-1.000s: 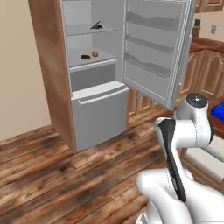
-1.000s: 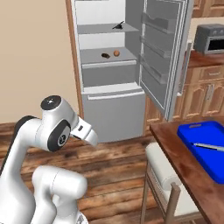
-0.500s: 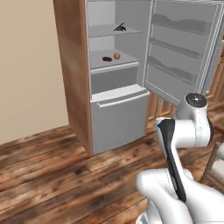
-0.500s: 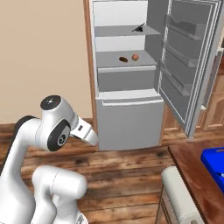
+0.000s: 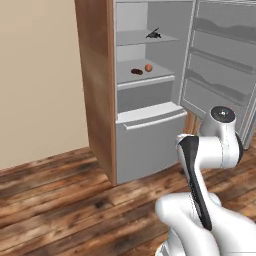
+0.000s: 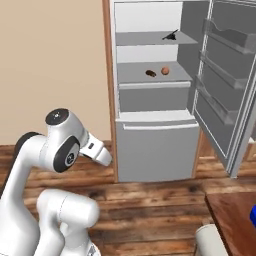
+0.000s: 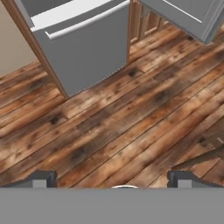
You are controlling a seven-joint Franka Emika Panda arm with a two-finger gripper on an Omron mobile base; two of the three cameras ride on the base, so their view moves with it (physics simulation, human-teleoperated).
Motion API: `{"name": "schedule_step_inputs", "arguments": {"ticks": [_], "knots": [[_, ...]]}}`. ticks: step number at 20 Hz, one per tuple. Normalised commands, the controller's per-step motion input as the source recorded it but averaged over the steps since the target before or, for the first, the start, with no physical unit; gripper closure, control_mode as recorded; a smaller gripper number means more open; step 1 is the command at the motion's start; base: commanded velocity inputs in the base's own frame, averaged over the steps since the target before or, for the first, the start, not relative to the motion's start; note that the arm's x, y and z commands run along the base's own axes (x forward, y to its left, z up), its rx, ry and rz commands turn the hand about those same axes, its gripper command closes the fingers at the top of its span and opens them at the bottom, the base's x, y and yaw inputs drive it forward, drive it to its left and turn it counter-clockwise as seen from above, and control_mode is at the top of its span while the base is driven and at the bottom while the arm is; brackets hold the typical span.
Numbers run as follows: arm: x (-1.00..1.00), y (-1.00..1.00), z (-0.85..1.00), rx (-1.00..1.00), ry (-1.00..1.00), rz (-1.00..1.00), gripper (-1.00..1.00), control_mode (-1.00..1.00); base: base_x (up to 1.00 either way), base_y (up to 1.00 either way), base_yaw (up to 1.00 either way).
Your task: Gather the onion and sweet potato from the fridge and place them on a tray on the dining counter. Then gather the chicken drumstick and fish from the fridge and place them on the other tray.
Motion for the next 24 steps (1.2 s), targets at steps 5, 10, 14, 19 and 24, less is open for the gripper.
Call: {"name": "schedule_step_inputs", "arguments": {"ticks": [5,10,14,19,24], "knots": [[0.00,0.00,0.00,0.00,0.00,0.00,-1.00,1.00,0.63,-0.34,0.11],[0.00,0.00,0.00,0.00,0.00,0.00,-1.00,1.00,0.66,-0.41,0.08],[0.00,0.00,0.00,0.00,0.00,0.00,-1.00,1.00,0.56,-0.27,0.09],[0.00,0.00,0.00,0.00,0.00,0.00,-1.00,1.00,0.50,-0.14,0.13],[0.00,0.00,0.00,0.00,0.00,0.00,-1.00,1.00,0.53,-0.16,0.14]]}}
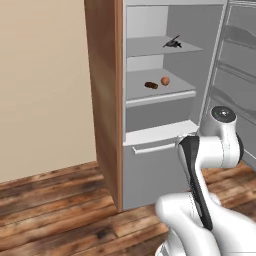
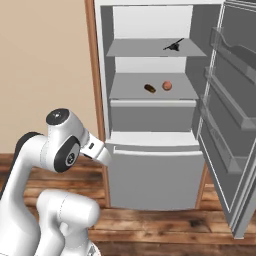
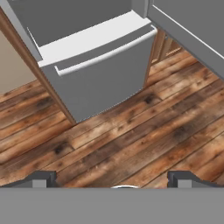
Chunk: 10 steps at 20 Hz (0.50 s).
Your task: Gather the onion and sweet potato from the fridge and place them on a tray on the dining counter. Then gather the chicken drumstick and fish from the fridge and place them on the other tray.
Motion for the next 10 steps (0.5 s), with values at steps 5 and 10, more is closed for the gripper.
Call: {"name": "schedule_step_inputs", "arguments": {"ticks": [5,10], "knots": [[0.00,0.00,0.00,0.00,0.00,0.00,-1.00,1.00,0.55,-0.24,0.13],[0.00,0.00,0.00,0.00,0.00,0.00,-1.00,1.00,0.49,-0.39,0.12]]}}
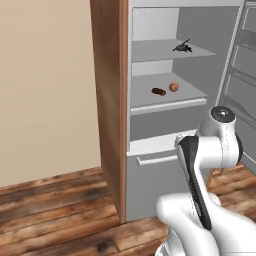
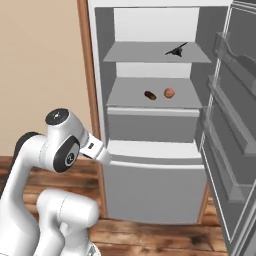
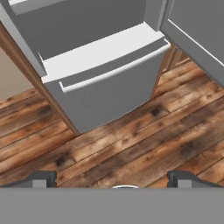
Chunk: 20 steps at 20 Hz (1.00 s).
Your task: Gather the onion and sweet potato from the fridge and place them on a tray on the dining counter. Then gather the chicken drumstick and fish from the fridge and place them on the other tray.
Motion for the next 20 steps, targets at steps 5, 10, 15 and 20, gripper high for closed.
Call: {"name": "schedule_step_inputs", "arguments": {"ticks": [5,10,15,20], "knots": [[0.00,0.00,0.00,0.00,0.00,0.00,-1.00,1.00,0.43,-0.44,0.13],[0.00,0.00,0.00,0.00,0.00,0.00,-1.00,1.00,0.46,-0.31,0.17],[0.00,0.00,0.00,0.00,0.00,0.00,-1.00,1.00,0.43,-0.31,0.19],[0.00,0.00,0.00,0.00,0.00,0.00,-1.00,1.00,0.41,-0.36,0.18]]}}
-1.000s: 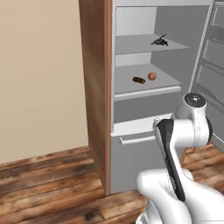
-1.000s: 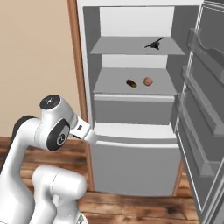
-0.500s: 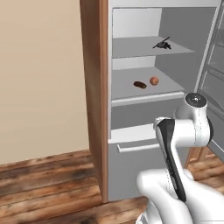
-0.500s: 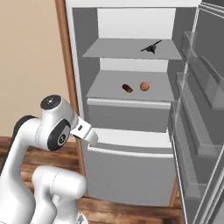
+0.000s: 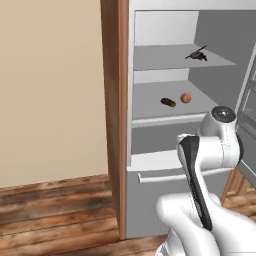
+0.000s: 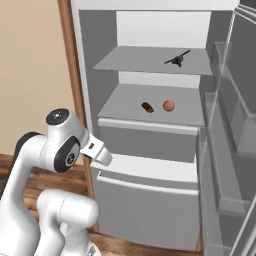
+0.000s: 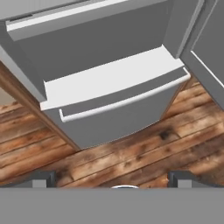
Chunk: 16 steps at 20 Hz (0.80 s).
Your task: Gather the onion and sweet potato from the fridge and place them on a tray on the dining counter. Then gather the chicken drumstick and fish from the fridge and place them on the other tray.
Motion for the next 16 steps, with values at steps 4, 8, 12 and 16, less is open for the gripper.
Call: {"name": "schedule_step_inputs", "arguments": {"ticks": [4,8,12,16], "knots": [[0.00,0.00,0.00,0.00,0.00,0.00,-1.00,1.00,0.42,-0.37,0.18],[0.00,0.00,0.00,0.00,0.00,0.00,-1.00,1.00,0.41,-0.38,0.18],[0.00,0.00,0.00,0.00,0.00,0.00,-1.00,1.00,0.40,-0.38,0.18],[0.00,0.00,0.00,0.00,0.00,0.00,-1.00,1.00,0.37,-0.37,0.18]]}}
